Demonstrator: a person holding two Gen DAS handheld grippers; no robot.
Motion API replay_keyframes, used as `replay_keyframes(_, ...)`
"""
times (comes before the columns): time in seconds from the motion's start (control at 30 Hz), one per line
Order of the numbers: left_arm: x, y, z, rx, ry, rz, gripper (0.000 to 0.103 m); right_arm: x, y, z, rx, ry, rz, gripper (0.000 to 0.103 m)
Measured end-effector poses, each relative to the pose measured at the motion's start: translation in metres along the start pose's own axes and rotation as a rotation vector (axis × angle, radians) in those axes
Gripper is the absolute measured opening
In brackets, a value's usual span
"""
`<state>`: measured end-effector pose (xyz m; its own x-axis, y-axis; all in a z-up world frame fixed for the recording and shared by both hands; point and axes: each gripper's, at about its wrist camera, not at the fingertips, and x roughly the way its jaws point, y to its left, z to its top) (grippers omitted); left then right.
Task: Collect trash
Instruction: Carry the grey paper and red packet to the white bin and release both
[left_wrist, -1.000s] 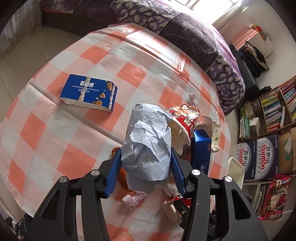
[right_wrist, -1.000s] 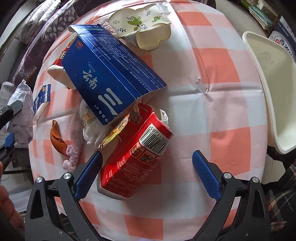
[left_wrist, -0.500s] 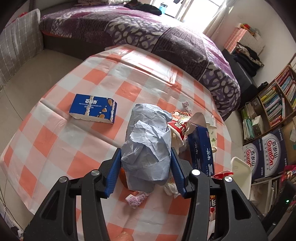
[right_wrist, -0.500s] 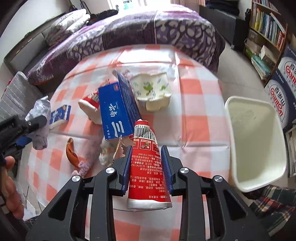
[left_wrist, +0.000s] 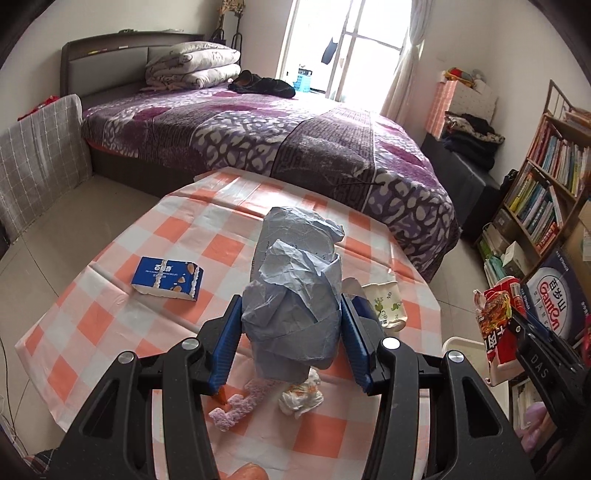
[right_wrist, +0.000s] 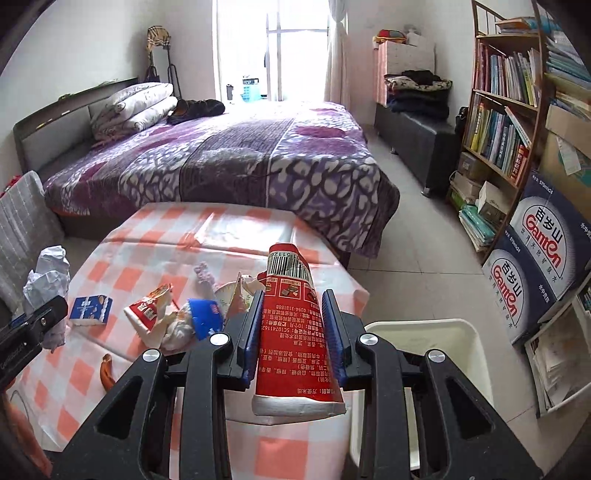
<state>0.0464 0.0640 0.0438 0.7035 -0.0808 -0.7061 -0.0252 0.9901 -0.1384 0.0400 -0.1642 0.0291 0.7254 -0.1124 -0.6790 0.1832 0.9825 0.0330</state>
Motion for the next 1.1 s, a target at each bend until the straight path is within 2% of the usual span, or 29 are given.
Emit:
replay_keyframes(0.4, 0.02, -0.095, -0.017, 0.096, 0.053, -0.072, 0.051, 0.006, -0.075, -0.003, 0.084, -0.018, -0.105, 0.03)
replay_keyframes(0.67, 0.038, -0.159, -0.037, 0.19, 0.117, -0.133, 0.051, 0.021, -0.131, -0.01, 0.155, 0.056, -0.178, 0.032)
replay_keyframes(0.77, 0.045, -0.181, -0.045, 0.226, 0.144, -0.154, 0.051, 0.025, -0.15, -0.015, 0.191, 0.095, -0.213, 0.035)
replay_keyframes(0.8, 0.048, -0.188, -0.047, 0.237, 0.154, -0.161, 0.051, 0.026, -0.158, -0.016, 0.209, 0.103, -0.223, 0.045)
replay_keyframes(0.83, 0.051, -0.195, -0.05, 0.246, 0.165, -0.169, 0.051, 0.025, -0.164, -0.017, 0.226, 0.106, -0.237, 0.059)
replay_keyframes(0.9, 0.057, -0.206, -0.055, 0.255, 0.189, -0.186, 0.051, 0.02, -0.176, -0.02, 0.261, 0.088, -0.272, 0.078)
replay_keyframes(1.1, 0.07, -0.236, -0.067, 0.281, 0.239, -0.219, 0.051, 0.015, -0.206, -0.024, 0.328, 0.081, -0.315, 0.082)
